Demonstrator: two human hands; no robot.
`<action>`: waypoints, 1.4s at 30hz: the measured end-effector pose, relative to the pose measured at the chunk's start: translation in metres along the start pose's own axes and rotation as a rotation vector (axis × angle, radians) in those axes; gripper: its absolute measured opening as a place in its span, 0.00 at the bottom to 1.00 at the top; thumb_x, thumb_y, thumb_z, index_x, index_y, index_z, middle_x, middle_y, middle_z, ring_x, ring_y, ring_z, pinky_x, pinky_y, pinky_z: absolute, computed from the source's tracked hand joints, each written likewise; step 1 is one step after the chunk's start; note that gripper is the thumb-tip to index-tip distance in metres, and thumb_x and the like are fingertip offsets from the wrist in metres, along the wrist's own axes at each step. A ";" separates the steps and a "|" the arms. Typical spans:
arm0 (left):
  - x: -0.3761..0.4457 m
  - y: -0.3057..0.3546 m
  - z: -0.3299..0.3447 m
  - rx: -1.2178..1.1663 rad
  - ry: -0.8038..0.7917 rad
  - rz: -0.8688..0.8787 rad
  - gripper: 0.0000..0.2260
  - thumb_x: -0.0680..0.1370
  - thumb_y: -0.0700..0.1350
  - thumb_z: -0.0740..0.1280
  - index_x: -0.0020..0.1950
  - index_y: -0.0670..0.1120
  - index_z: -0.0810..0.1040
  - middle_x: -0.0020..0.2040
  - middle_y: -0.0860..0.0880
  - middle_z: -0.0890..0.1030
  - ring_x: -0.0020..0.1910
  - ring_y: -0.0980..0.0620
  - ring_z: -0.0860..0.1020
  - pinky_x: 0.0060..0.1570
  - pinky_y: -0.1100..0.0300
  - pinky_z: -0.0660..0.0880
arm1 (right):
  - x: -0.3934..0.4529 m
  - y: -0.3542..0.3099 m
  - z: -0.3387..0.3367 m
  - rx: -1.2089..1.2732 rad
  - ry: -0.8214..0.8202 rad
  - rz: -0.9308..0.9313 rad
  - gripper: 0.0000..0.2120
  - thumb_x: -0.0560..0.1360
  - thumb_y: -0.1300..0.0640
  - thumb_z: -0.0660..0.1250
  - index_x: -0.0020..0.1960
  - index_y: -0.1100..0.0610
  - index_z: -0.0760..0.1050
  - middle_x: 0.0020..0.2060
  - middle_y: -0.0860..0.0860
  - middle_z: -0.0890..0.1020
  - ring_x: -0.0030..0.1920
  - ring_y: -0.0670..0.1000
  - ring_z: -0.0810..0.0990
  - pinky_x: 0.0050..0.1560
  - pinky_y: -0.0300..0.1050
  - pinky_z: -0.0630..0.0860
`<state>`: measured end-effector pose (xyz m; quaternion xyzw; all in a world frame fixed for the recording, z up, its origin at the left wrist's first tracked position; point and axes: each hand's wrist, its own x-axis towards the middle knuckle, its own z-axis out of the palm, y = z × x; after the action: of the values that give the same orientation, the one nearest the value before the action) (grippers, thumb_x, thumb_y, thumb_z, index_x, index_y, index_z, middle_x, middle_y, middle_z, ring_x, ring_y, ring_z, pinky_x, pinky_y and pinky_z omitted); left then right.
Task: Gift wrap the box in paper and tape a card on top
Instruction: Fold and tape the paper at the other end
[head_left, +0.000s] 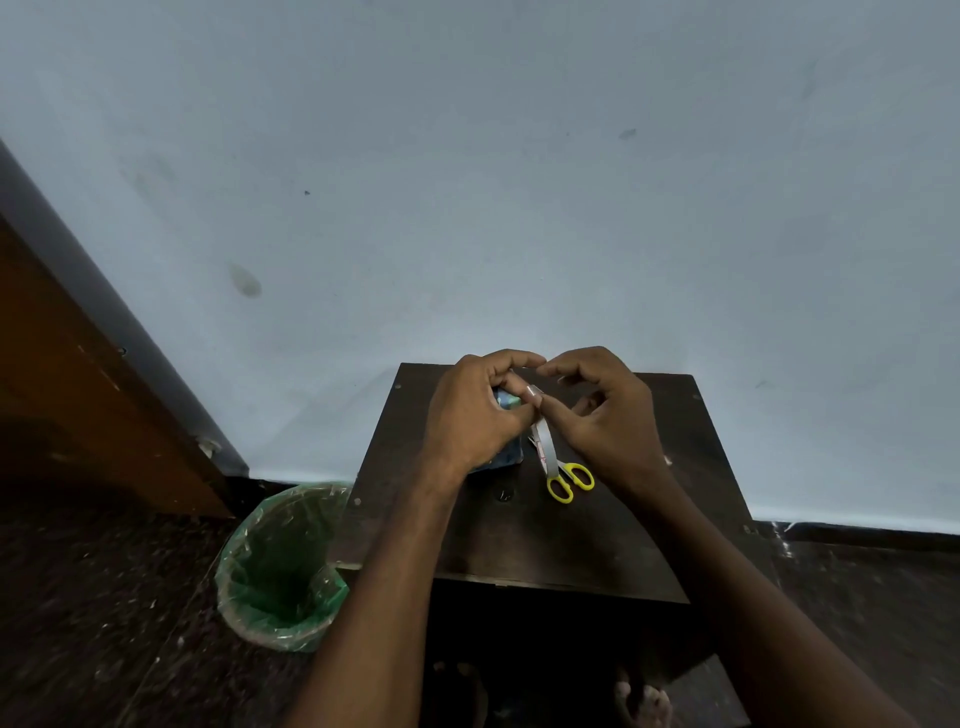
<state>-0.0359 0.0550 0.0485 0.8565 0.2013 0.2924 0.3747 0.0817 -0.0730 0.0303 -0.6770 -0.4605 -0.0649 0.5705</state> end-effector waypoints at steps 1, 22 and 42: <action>0.000 -0.001 0.000 -0.006 0.002 0.005 0.17 0.75 0.43 0.79 0.63 0.54 0.85 0.40 0.61 0.87 0.48 0.62 0.85 0.55 0.59 0.82 | 0.001 0.001 0.000 0.003 -0.006 -0.001 0.10 0.72 0.59 0.80 0.52 0.54 0.85 0.49 0.47 0.83 0.48 0.49 0.82 0.36 0.40 0.76; 0.000 0.000 -0.002 -0.065 -0.054 0.011 0.11 0.76 0.46 0.78 0.59 0.52 0.87 0.40 0.57 0.88 0.43 0.59 0.86 0.52 0.52 0.85 | 0.001 0.002 0.005 -0.145 0.102 -0.063 0.01 0.76 0.62 0.75 0.46 0.57 0.85 0.40 0.47 0.83 0.42 0.45 0.81 0.42 0.39 0.76; 0.000 -0.002 -0.007 -0.241 -0.113 -0.050 0.07 0.76 0.42 0.79 0.52 0.51 0.87 0.42 0.51 0.88 0.46 0.52 0.87 0.58 0.46 0.83 | 0.006 0.005 -0.005 0.223 0.090 0.435 0.04 0.79 0.59 0.72 0.46 0.54 0.85 0.34 0.52 0.85 0.34 0.51 0.83 0.33 0.46 0.77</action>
<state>-0.0403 0.0598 0.0510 0.8151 0.1645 0.2566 0.4926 0.0912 -0.0734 0.0322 -0.6896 -0.2823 0.0806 0.6621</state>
